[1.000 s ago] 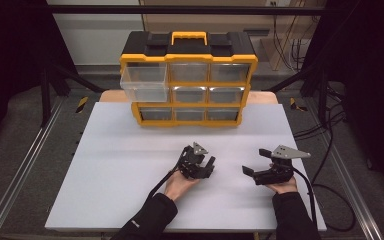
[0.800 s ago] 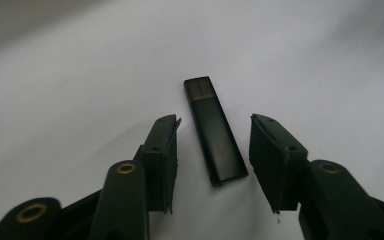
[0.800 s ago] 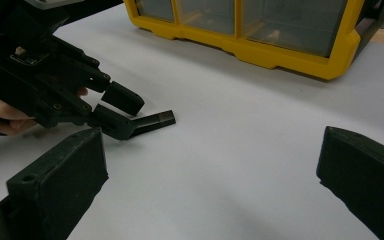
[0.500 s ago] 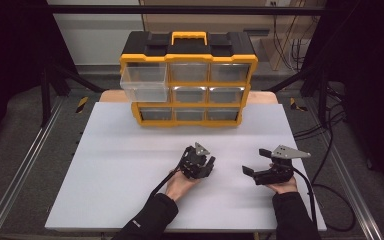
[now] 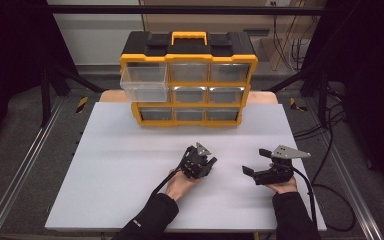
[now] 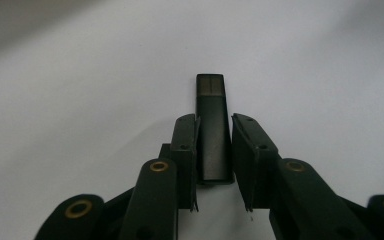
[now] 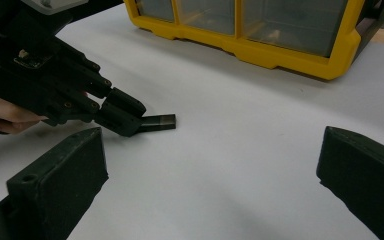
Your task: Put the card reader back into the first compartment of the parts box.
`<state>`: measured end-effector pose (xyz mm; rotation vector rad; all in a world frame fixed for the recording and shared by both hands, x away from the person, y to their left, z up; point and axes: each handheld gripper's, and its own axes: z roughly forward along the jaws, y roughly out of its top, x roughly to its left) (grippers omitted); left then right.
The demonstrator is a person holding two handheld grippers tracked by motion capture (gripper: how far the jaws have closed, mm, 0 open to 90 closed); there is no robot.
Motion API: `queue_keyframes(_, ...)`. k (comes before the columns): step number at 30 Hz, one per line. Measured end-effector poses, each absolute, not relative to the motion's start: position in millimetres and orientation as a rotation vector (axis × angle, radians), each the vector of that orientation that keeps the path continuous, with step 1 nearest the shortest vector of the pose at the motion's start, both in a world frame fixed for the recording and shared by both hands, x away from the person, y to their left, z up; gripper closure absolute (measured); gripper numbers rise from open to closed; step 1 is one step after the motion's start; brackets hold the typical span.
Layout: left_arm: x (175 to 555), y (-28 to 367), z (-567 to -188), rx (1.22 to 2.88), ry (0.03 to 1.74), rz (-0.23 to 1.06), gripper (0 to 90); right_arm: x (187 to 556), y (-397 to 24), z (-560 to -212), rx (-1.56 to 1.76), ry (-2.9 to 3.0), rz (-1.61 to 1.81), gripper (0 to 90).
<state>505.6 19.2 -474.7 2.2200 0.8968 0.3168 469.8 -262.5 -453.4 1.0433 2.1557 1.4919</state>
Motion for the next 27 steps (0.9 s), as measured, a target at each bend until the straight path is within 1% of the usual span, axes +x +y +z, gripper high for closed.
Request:
queue_keyframes(5, 506.9, 19.4, -474.7, 2.223, 0.887, 0.308, 69.0, 469.9, -262.4, -453.5, 1.044, 2.156, 1.492, 0.1)
queue_keyframes(12, 508.3, 18.1, -474.3, 2.226, 0.9, 0.306, 68.7, 470.1, -262.7, -453.4, 1.043, 2.155, 1.493, 0.1)
queue_keyframes(17, 508.2, 17.4, -474.0, 2.235, 0.897, 0.32, 71.2, 470.1, -262.7, -453.5, 1.043, 2.155, 1.494, 0.1)
queue_keyframes(27, 508.2, 17.6, -473.9, 2.237, 0.891, 0.322, 72.2, 470.1, -262.8, -453.4, 1.043, 2.155, 1.495, 0.2)
